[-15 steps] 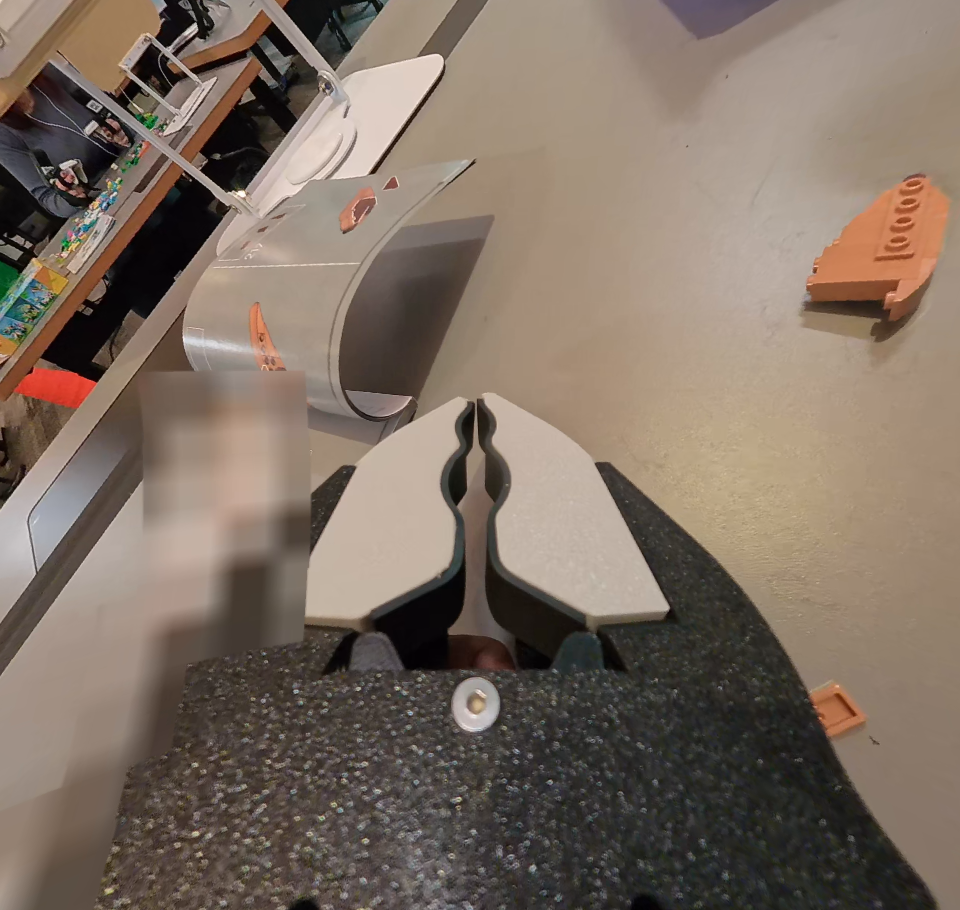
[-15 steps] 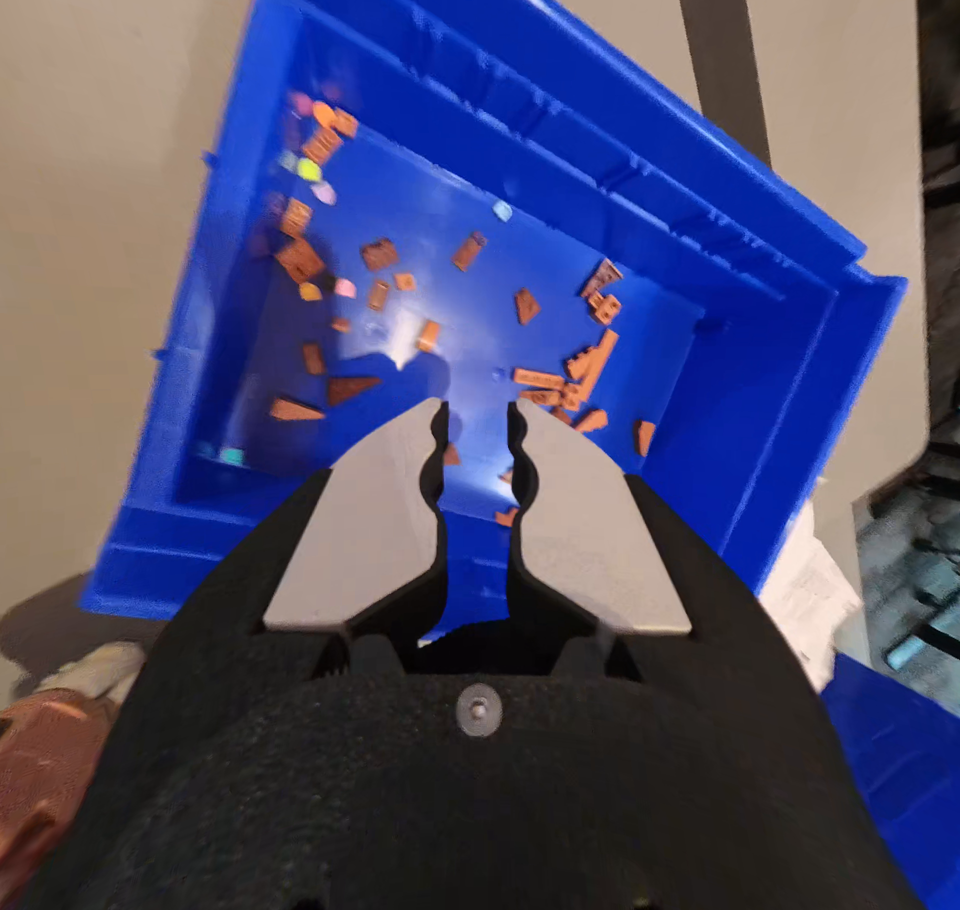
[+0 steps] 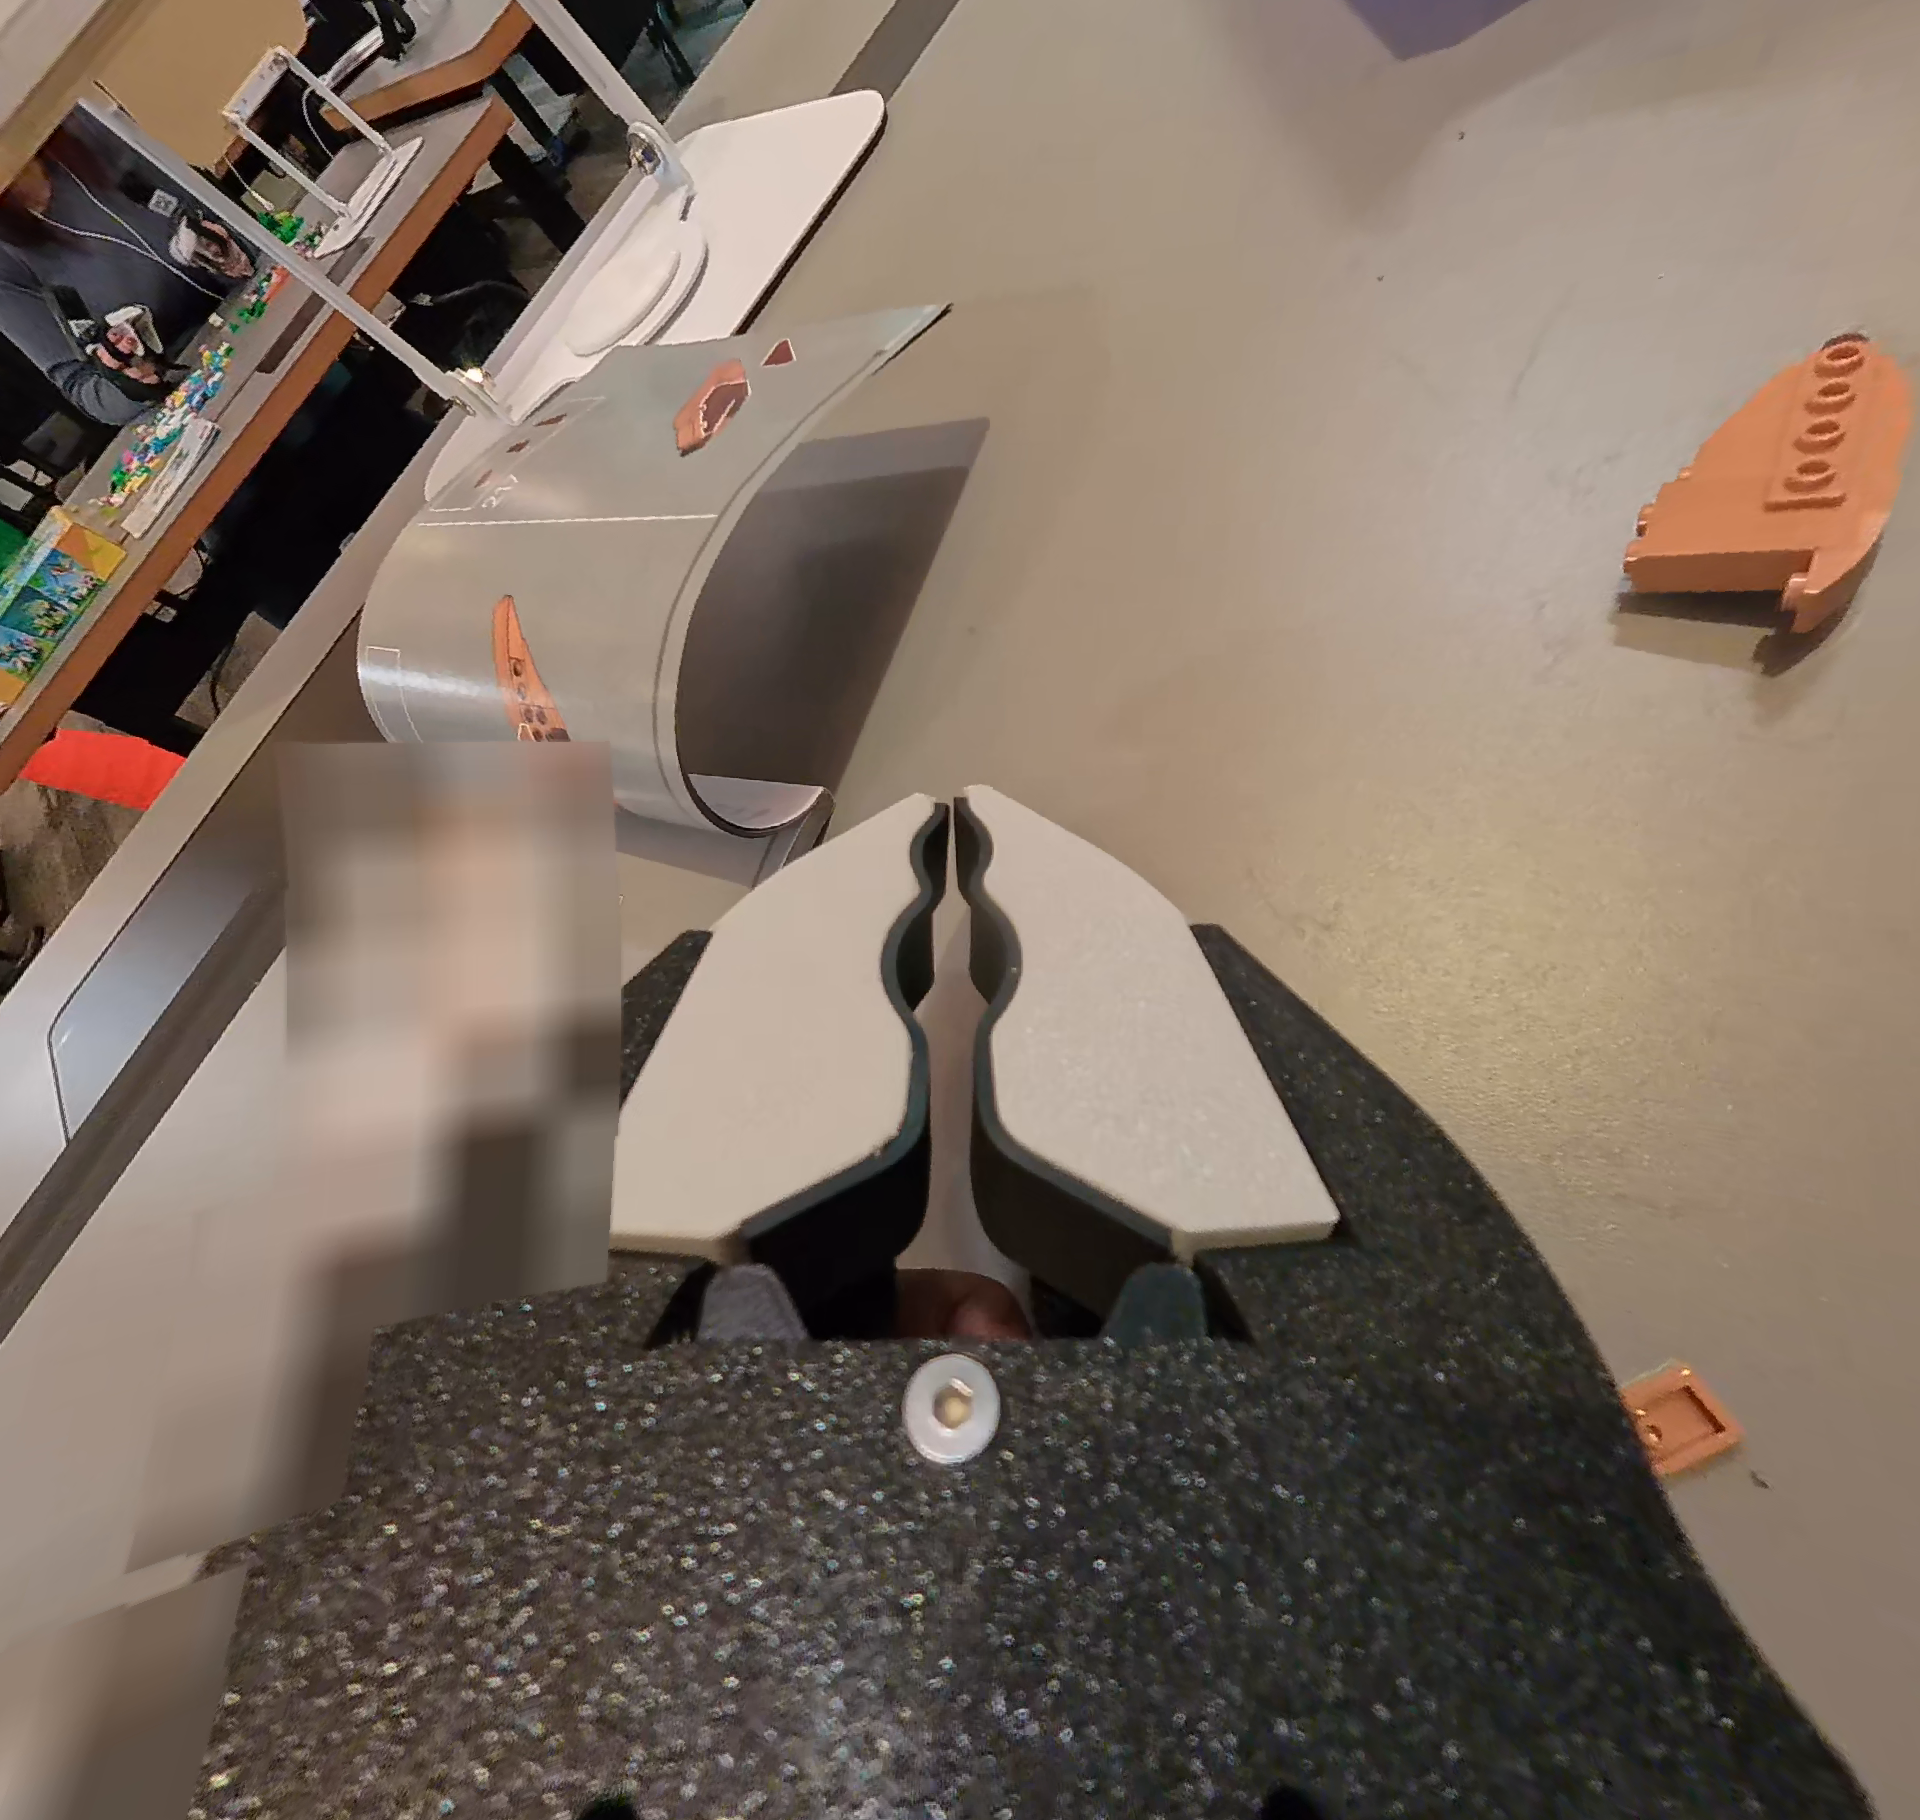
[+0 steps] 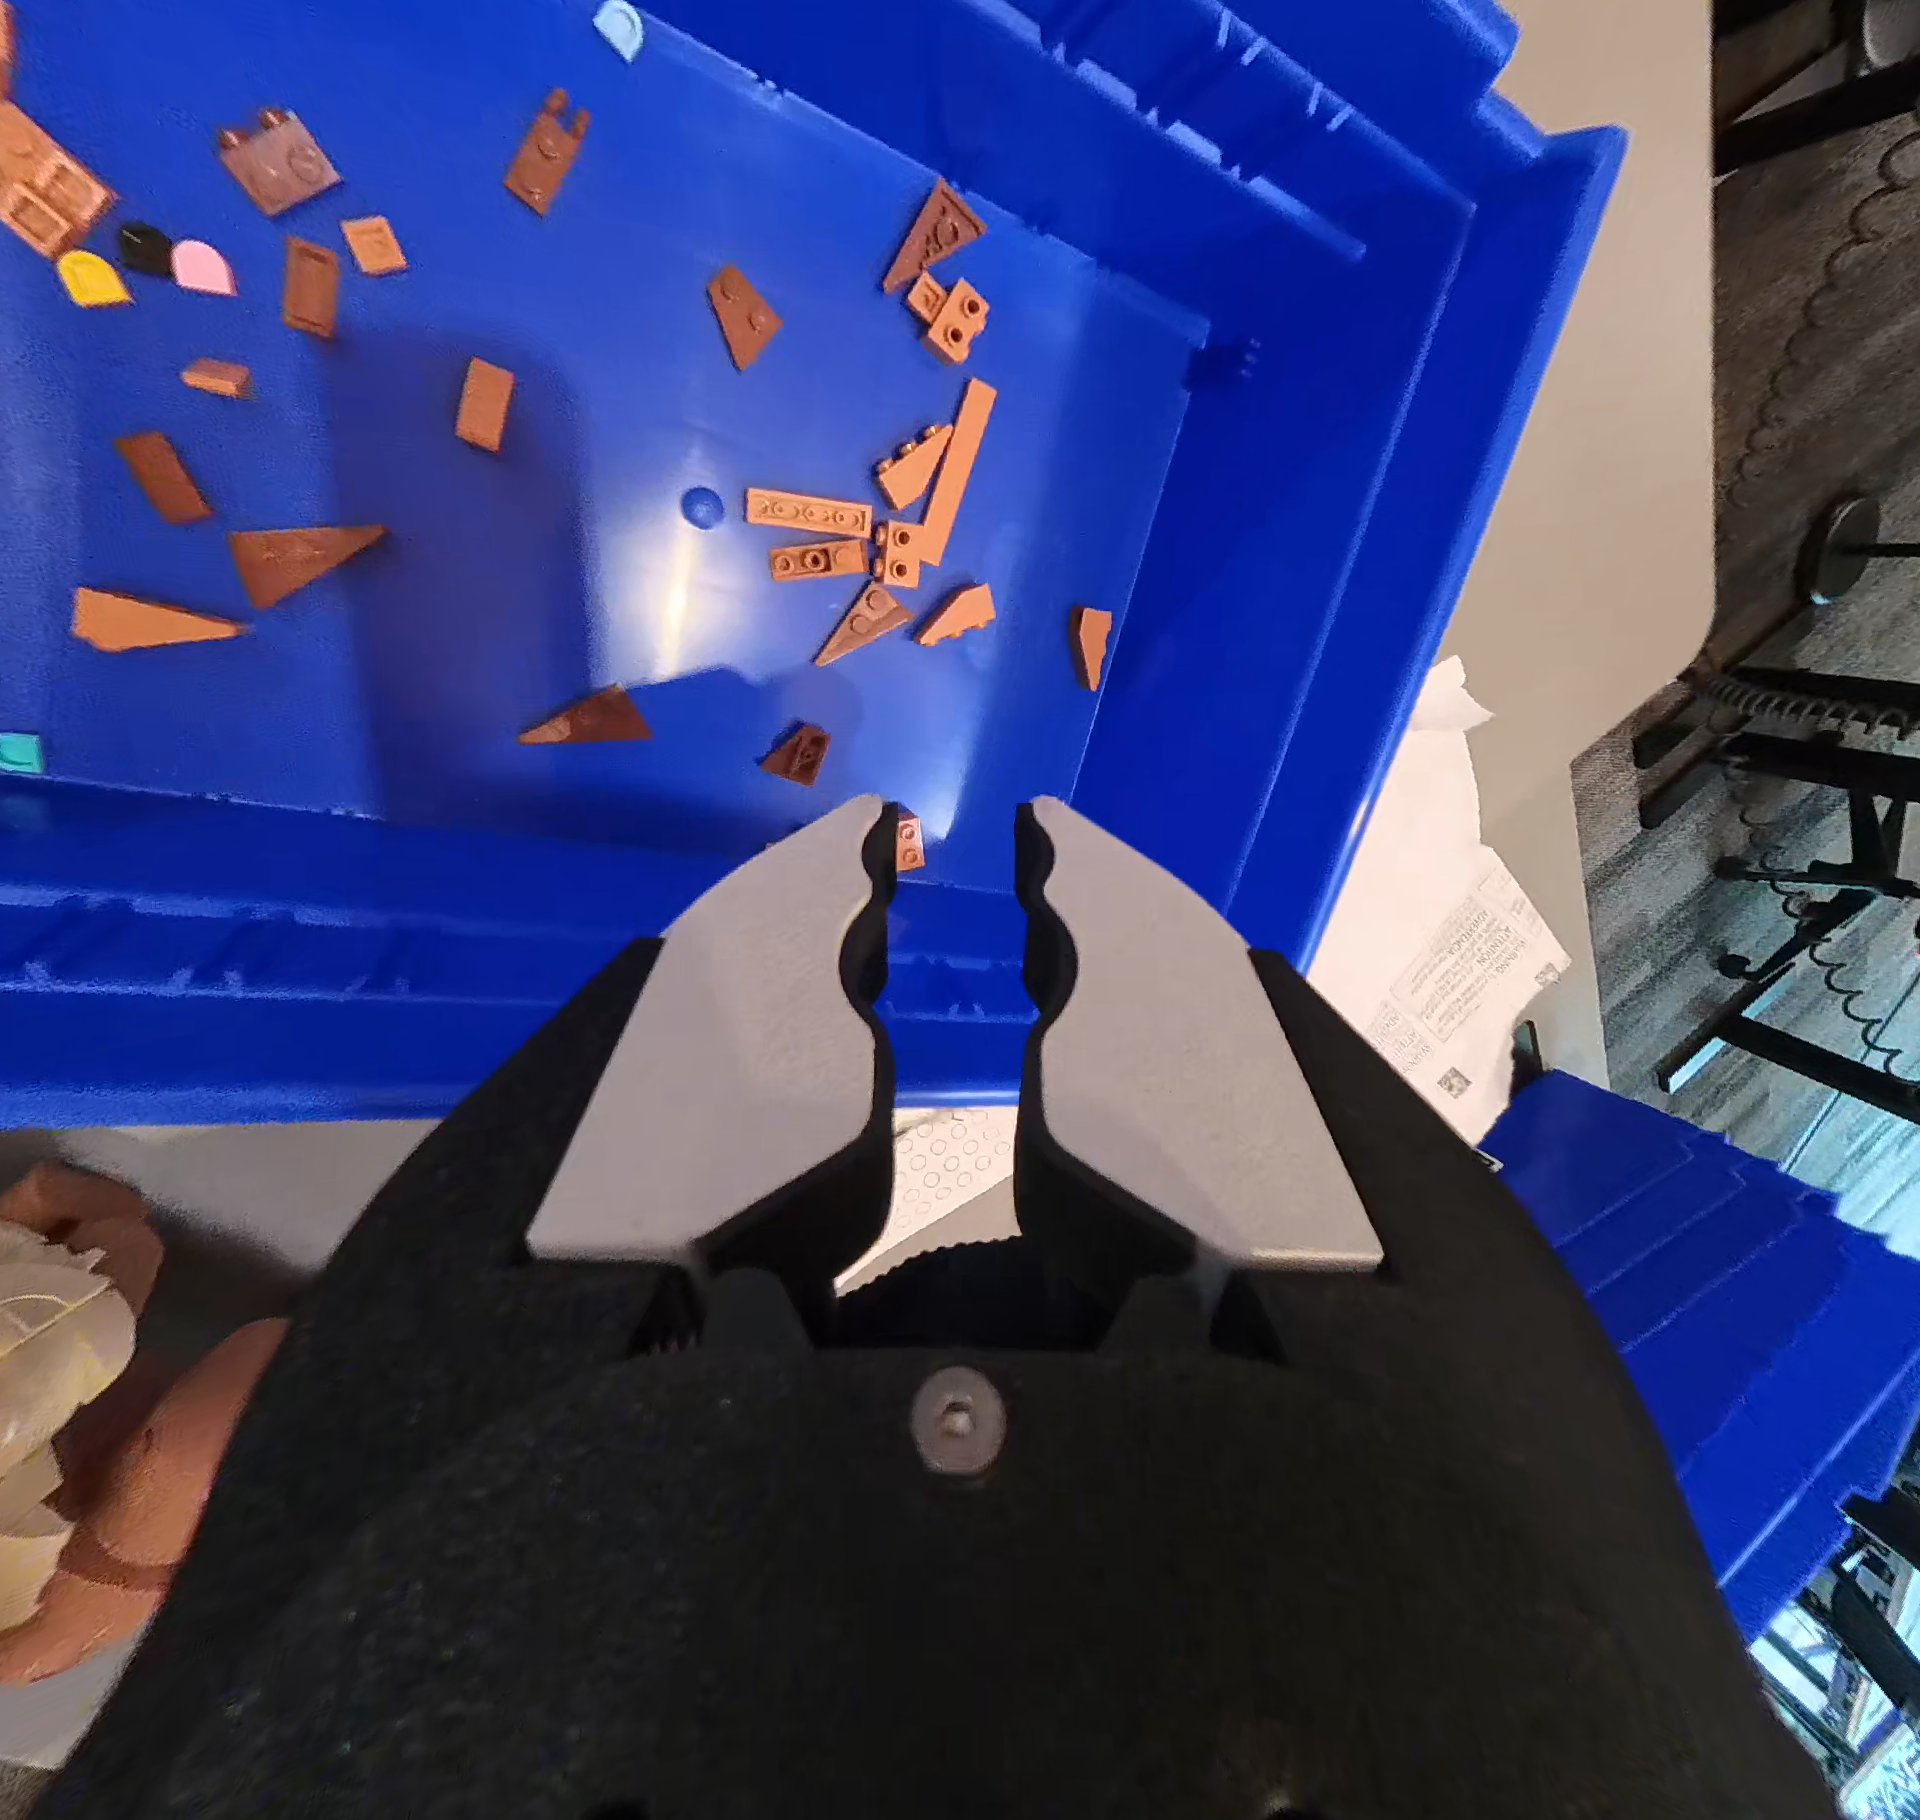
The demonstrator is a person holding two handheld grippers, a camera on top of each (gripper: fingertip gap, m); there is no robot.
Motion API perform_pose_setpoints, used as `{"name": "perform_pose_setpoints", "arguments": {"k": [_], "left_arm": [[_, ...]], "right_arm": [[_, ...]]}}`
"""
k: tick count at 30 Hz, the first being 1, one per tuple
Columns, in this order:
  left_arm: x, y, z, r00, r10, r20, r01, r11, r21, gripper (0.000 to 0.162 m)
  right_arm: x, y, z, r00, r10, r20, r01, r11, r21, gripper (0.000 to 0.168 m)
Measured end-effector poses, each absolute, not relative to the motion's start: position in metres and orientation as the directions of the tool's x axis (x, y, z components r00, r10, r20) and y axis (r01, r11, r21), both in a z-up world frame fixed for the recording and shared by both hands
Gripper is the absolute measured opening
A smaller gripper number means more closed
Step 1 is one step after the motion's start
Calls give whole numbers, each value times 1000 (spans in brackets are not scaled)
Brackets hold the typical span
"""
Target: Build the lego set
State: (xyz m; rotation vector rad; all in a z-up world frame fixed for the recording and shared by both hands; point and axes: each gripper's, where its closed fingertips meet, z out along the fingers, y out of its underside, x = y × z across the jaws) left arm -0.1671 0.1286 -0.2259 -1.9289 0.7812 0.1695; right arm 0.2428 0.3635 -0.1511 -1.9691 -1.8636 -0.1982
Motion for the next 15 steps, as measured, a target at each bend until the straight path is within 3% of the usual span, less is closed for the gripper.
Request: {"name": "perform_pose_setpoints", "arguments": {"k": [15], "left_arm": [[-167,129,-225,780,-445,-439,-588,-282,-758,1]], "right_arm": [[236,363,-156,75,927,367,983,-6,-184,21]]}}
